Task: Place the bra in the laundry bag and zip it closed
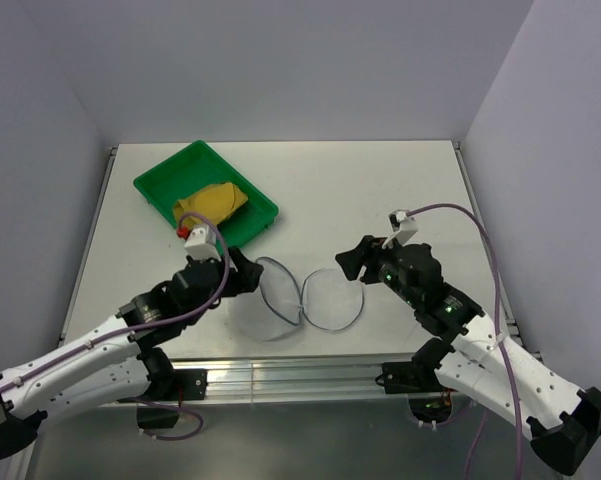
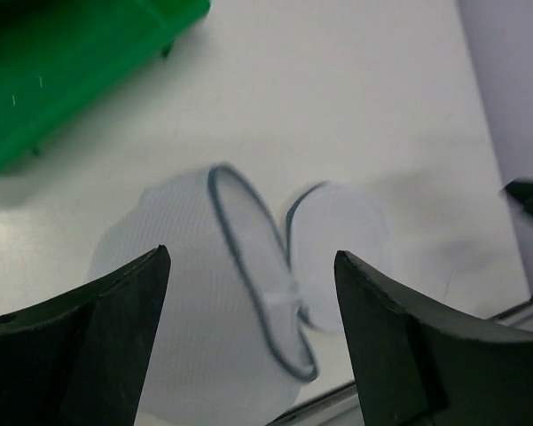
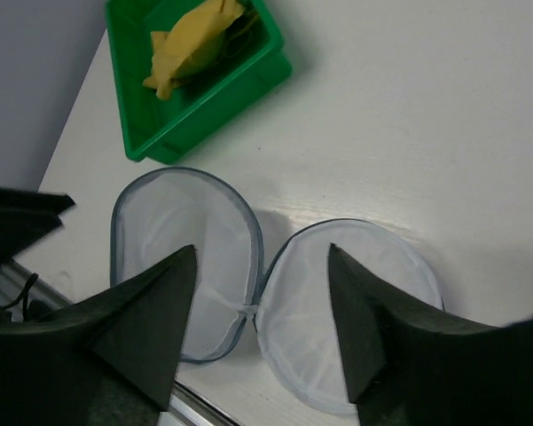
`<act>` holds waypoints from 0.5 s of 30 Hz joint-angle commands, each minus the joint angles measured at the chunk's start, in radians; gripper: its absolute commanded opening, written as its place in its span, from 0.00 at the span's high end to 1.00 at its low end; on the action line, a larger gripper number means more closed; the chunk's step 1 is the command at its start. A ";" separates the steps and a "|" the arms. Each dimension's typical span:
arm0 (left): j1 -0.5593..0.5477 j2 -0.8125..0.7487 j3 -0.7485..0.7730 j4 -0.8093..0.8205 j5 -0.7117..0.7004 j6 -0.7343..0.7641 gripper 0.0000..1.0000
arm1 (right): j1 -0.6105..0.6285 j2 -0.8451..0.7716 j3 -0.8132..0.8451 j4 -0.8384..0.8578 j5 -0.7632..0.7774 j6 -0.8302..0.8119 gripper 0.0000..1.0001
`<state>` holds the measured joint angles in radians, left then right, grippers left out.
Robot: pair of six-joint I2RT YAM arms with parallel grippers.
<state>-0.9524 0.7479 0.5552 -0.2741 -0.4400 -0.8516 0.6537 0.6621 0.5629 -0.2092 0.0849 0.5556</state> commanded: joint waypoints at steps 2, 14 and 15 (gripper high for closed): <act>0.085 0.066 0.228 -0.034 -0.086 0.129 0.19 | 0.052 0.048 0.009 0.091 -0.010 0.006 0.37; 0.673 0.430 0.279 0.242 0.302 -0.001 0.22 | 0.093 0.011 -0.035 0.090 -0.022 -0.026 0.41; 0.693 0.447 0.272 0.259 0.311 -0.016 0.22 | 0.093 0.010 -0.038 0.093 -0.030 -0.028 0.41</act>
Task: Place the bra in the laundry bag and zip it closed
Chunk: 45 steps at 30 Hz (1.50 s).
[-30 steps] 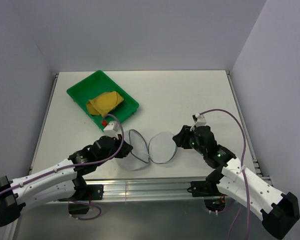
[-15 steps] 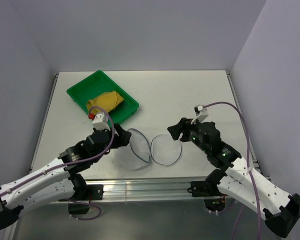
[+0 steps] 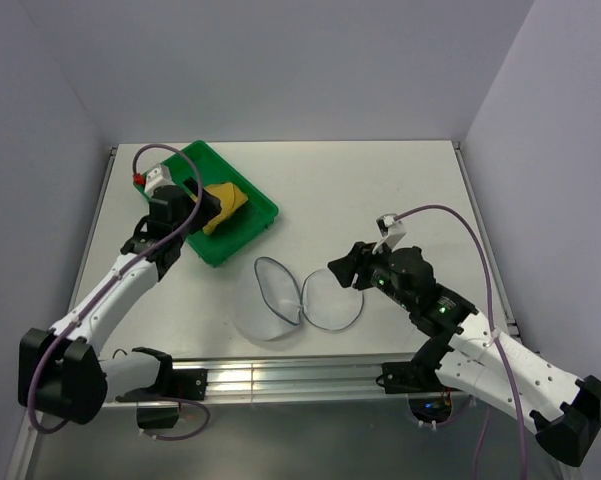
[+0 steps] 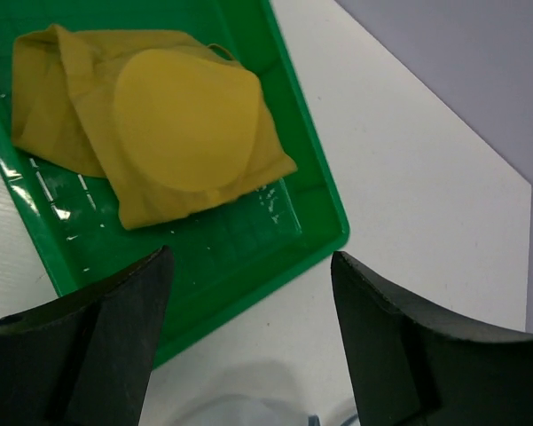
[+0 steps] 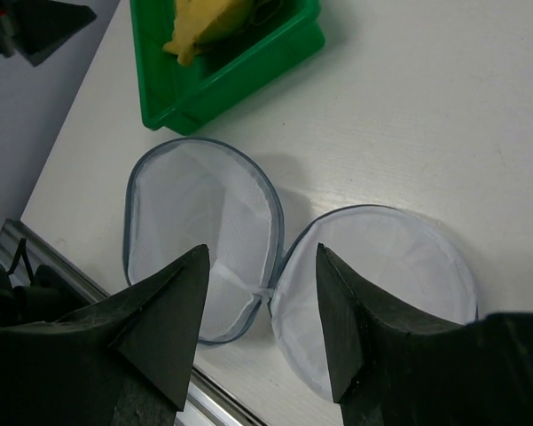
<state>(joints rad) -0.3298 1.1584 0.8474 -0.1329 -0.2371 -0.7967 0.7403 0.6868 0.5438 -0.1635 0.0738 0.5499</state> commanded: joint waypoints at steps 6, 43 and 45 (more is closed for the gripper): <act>0.219 0.176 -0.058 0.245 0.217 -0.148 0.23 | 0.010 -0.032 -0.044 0.056 -0.039 -0.022 0.41; 0.221 0.212 0.076 0.273 0.346 -0.087 1.00 | 0.073 0.138 0.042 0.122 -0.057 -0.008 0.42; 0.221 0.186 0.090 0.262 0.360 -0.082 1.00 | 0.080 0.155 0.068 0.127 -0.057 -0.031 0.41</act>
<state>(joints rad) -0.1059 1.4006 0.8818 0.1291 0.0834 -0.9028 0.8040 0.8288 0.5362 -0.1005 0.0128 0.5434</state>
